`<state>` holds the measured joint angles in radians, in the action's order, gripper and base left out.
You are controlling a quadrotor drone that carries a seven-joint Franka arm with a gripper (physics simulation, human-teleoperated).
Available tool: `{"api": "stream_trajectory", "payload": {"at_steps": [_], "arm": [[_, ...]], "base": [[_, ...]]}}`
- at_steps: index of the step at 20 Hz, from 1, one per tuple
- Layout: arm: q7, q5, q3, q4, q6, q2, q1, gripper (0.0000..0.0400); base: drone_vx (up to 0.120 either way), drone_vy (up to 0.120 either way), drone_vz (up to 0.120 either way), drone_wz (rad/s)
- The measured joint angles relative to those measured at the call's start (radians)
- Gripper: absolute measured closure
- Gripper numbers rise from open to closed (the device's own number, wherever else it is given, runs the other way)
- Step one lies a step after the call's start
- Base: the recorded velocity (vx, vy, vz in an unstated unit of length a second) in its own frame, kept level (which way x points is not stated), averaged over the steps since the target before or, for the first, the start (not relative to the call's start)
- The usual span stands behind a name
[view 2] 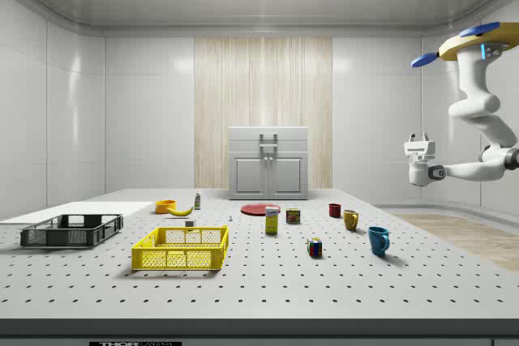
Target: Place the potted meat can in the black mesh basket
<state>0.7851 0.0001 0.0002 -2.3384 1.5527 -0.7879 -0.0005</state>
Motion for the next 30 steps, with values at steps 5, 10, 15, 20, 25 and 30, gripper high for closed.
{"api": "stream_trajectory", "payload": {"at_steps": [5,10,15,20,25,30], "arm": [[-0.001,0.001,0.001,0.106,-0.084,0.019,-0.002,0.0],[-0.002,0.002,0.002,0.206,-0.145,0.053,-0.004,0.0],[-0.002,0.002,0.003,0.266,-0.178,0.076,-0.005,0.0],[-0.003,0.002,0.003,0.289,-0.189,0.084,-0.006,0.0],[-0.003,0.002,0.004,0.295,-0.191,0.085,-0.007,0.0],[-0.003,0.002,0.004,0.295,-0.188,0.084,-0.007,0.0]], "base": [[0.08,0.0,0.0,0.0],[0.12,0.0,0.0,0.0],[0.12,0.0,0.0,0.0],[0.12,0.0,0.0,0.0],[0.12,0.0,0.0,0.0],[0.12,0.0,0.0,0.0]]}}
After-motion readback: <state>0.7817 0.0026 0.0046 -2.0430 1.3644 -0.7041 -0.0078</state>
